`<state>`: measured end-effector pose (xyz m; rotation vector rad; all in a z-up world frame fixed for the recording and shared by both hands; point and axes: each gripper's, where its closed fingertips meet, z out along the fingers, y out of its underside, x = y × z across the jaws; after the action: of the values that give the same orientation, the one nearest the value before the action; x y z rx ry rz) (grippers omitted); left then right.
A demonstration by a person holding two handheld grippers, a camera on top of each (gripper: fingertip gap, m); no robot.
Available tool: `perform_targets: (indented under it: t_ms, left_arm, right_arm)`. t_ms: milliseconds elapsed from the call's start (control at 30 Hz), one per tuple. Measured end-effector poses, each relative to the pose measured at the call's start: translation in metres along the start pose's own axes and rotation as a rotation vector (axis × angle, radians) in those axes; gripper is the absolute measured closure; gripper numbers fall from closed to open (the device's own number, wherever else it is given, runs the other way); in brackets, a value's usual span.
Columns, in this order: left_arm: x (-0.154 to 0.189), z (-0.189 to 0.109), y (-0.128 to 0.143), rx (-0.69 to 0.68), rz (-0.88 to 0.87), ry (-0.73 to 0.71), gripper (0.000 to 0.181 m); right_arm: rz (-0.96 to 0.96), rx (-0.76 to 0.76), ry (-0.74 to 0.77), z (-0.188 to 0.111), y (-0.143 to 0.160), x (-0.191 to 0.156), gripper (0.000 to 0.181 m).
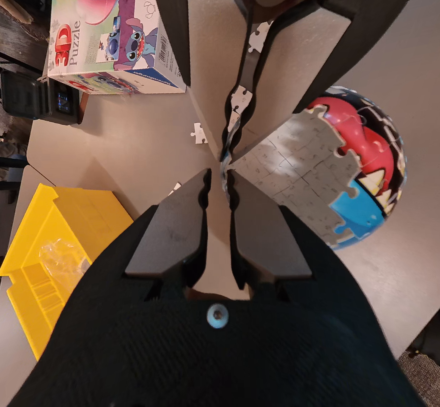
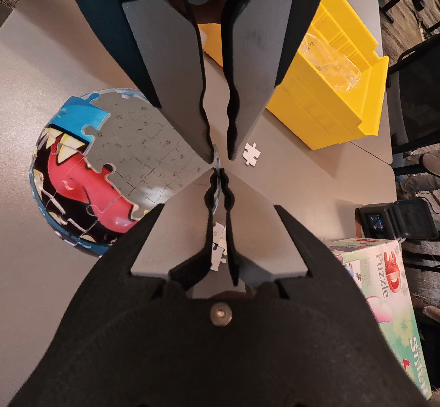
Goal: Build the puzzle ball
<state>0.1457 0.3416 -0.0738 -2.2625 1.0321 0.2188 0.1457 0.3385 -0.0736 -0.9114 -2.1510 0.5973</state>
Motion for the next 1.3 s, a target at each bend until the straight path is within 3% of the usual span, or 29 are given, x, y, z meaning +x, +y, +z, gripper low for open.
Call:
perform_targets:
  t_ms: [433, 1300]
  left_arm:
    - [0.0024, 0.003, 0.0004, 0.005, 0.024, 0.005, 0.179]
    - [0.0019, 0.0015, 0.0009, 0.013, 0.045, -0.012, 0.181]
  right_arm:
    - [-0.007, 0.004, 0.003, 0.0003, -0.0005, 0.0002, 0.181]
    - [-0.052, 0.024, 0.025, 0.0018, -0.0044, 0.0025, 0.177]
